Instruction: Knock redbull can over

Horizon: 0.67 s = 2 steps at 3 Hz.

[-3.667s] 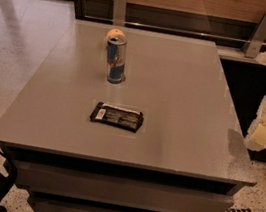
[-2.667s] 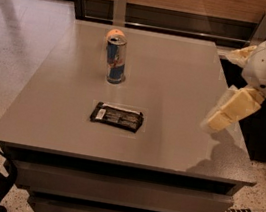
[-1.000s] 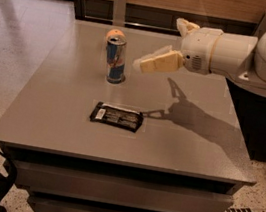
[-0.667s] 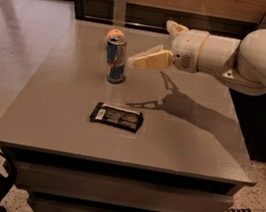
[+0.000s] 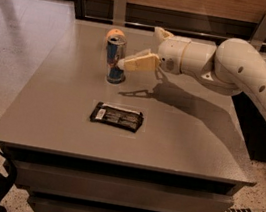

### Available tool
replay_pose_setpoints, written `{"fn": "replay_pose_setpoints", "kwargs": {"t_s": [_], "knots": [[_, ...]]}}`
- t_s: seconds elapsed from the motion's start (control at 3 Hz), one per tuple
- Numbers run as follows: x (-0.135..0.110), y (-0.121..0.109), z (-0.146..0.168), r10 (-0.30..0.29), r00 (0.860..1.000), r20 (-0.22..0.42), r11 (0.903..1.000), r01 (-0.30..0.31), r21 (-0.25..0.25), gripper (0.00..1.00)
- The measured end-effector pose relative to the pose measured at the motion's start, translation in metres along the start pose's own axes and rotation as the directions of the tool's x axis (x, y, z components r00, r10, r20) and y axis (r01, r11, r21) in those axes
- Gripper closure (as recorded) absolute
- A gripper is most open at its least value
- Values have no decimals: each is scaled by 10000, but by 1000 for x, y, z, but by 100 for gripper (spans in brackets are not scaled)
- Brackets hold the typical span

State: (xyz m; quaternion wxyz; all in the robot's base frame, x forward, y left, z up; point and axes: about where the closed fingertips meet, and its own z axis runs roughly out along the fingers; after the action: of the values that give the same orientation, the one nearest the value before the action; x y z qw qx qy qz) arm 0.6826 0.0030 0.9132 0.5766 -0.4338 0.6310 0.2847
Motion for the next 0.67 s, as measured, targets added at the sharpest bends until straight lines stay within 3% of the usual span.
{"fn": "replay_pose_setpoints", "kwargs": {"t_s": [0.67], "knots": [[13,6,25,408,9950,907,9989,-384,-273,0]]}}
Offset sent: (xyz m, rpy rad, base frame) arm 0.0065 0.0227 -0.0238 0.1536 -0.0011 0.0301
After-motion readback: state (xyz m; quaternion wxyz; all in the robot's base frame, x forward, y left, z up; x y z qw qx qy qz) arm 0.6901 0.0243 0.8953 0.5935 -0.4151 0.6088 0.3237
